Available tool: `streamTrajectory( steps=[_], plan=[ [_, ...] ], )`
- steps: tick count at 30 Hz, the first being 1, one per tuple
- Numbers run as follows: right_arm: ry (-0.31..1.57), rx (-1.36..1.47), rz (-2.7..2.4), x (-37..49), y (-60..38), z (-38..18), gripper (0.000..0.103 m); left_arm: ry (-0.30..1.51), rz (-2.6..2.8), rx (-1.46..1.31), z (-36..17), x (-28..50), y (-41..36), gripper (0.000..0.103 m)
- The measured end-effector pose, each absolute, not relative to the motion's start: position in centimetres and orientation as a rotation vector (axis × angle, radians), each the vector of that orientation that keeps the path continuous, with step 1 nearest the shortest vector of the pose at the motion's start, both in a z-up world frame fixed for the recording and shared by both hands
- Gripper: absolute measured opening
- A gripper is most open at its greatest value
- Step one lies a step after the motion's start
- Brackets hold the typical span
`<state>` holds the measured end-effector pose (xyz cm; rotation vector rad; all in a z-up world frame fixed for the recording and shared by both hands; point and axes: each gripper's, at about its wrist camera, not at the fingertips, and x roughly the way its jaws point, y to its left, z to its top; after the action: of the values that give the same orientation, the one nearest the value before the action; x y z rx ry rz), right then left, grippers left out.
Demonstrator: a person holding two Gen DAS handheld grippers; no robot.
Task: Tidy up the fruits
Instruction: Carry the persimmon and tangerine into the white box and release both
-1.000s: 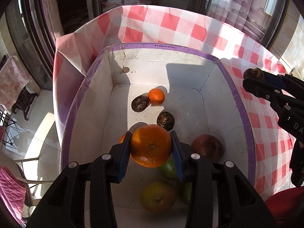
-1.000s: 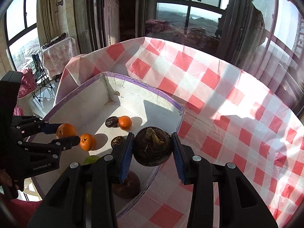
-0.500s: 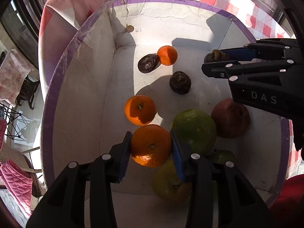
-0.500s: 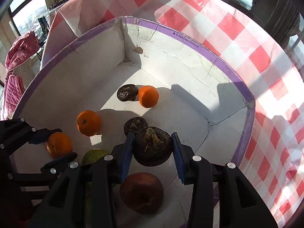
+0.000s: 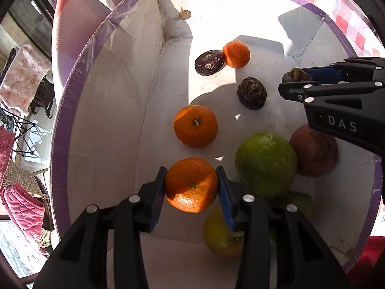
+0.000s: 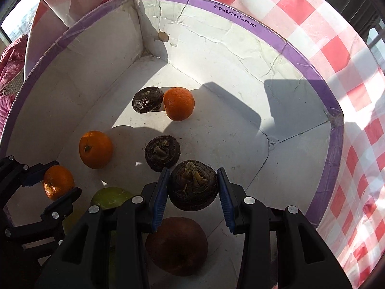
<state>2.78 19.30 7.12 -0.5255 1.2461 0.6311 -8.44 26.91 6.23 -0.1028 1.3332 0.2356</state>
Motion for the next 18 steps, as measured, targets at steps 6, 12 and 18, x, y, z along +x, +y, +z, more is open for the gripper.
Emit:
streamTrajectory(
  steps=[6,12,18],
  plan=[
    [1.300,-0.540,0.636,3.0,19.5,6.1,0.040,1.369,0.257,-0.138,5.7,-7.8,27.3,0.043],
    [1.323,-0.532,0.651,3.3,19.2,5.6,0.040,1.382,0.261,-0.151,6.0,-7.8,28.1,0.057],
    [1.317,-0.509,0.664,3.3,19.0,6.1,0.042,1.367,0.244,-0.147,6.5,-8.0,27.9,0.073]
  ],
)
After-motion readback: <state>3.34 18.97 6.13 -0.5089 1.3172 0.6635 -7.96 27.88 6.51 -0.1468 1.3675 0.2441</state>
